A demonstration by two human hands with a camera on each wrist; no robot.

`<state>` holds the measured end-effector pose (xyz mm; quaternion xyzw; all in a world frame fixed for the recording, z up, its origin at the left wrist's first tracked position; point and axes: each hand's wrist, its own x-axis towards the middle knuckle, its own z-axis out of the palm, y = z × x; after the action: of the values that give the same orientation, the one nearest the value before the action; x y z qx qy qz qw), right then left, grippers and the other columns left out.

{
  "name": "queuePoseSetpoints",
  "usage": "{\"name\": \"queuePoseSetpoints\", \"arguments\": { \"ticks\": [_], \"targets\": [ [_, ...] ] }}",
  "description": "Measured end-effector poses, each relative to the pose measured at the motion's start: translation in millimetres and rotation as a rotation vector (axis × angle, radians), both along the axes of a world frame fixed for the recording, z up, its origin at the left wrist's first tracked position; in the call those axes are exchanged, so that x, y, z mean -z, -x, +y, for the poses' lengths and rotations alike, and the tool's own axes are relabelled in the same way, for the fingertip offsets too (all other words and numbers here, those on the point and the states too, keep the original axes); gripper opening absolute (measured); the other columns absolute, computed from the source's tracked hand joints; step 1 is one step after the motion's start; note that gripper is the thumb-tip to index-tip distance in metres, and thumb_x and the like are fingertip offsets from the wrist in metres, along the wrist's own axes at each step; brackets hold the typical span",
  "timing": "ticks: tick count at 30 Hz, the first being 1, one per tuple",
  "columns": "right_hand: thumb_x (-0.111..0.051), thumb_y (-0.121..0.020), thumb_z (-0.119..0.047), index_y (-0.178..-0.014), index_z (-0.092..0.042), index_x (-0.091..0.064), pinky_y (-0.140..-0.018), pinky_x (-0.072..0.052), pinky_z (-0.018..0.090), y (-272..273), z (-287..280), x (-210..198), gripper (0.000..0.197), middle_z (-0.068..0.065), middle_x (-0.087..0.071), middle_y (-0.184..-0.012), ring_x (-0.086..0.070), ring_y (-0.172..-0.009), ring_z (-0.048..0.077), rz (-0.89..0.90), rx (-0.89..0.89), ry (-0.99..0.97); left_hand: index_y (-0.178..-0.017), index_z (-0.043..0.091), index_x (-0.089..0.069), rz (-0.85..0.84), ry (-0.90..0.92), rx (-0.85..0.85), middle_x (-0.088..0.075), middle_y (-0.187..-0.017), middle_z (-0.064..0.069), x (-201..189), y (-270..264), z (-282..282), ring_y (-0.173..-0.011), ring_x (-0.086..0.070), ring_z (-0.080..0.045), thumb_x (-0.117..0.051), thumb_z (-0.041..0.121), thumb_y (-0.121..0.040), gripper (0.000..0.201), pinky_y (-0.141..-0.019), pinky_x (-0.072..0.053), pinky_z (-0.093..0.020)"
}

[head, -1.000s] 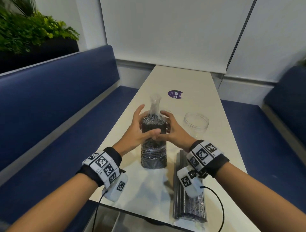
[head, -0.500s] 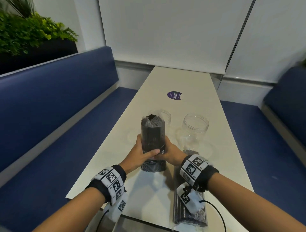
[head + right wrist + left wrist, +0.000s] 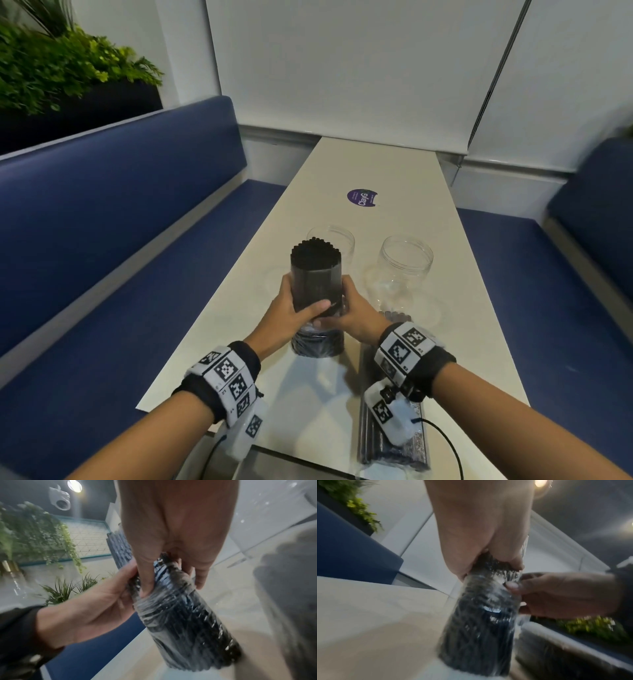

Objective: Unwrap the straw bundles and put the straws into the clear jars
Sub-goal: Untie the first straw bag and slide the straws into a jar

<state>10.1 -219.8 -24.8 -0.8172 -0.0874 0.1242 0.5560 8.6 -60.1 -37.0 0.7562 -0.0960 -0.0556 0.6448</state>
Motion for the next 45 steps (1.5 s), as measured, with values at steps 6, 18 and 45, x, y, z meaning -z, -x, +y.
{"name": "queuePoseSetpoints", "arguments": {
  "ticks": [6, 18, 45],
  "targets": [
    [-0.074, -0.075, -0.013, -0.132, -0.006, -0.017, -0.103, -0.044, 0.044, 3.4, 2.1, -1.8, 0.080, 0.016, -0.048, -0.131, -0.050, -0.122, 0.028, 0.072, -0.064, 0.129, -0.124, 0.025, -0.034, 0.039, -0.076, 0.041, -0.056, -0.117, 0.009, 13.5, -1.1, 2.6, -0.113, -0.056, -0.008, -0.071, 0.033, -0.078, 0.060, -0.091, -0.048, -0.023],
    [-0.059, -0.078, 0.009, -0.139, -0.034, -0.005, -0.113, -0.029, 0.033, -11.7, -22.5, -91.4, 0.092, 0.007, -0.003, -0.156, -0.009, -0.144, 0.021, -0.548, -0.319, 0.432, -0.145, 0.030, 0.003, 0.230, 0.119, -0.009, -0.050, -0.127, -0.010, -83.5, -35.9, 14.6, -0.099, -0.064, -0.023, -0.060, 0.047, -0.080, 0.092, -0.087, -0.052, -0.043],
    [-0.063, -0.084, -0.023, -0.132, -0.016, -0.035, -0.093, -0.051, 0.046, -96.0, -37.5, -120.4, 0.056, 0.017, -0.048, -0.132, -0.057, -0.108, 0.033, -0.032, 0.075, 0.037, -0.130, 0.018, -0.047, -0.148, -0.263, 0.112, -0.057, -0.126, -0.002, -123.4, -105.3, -1.2, -0.118, -0.053, -0.017, -0.067, 0.025, -0.084, 0.051, -0.099, -0.044, -0.033]
  ]
}}
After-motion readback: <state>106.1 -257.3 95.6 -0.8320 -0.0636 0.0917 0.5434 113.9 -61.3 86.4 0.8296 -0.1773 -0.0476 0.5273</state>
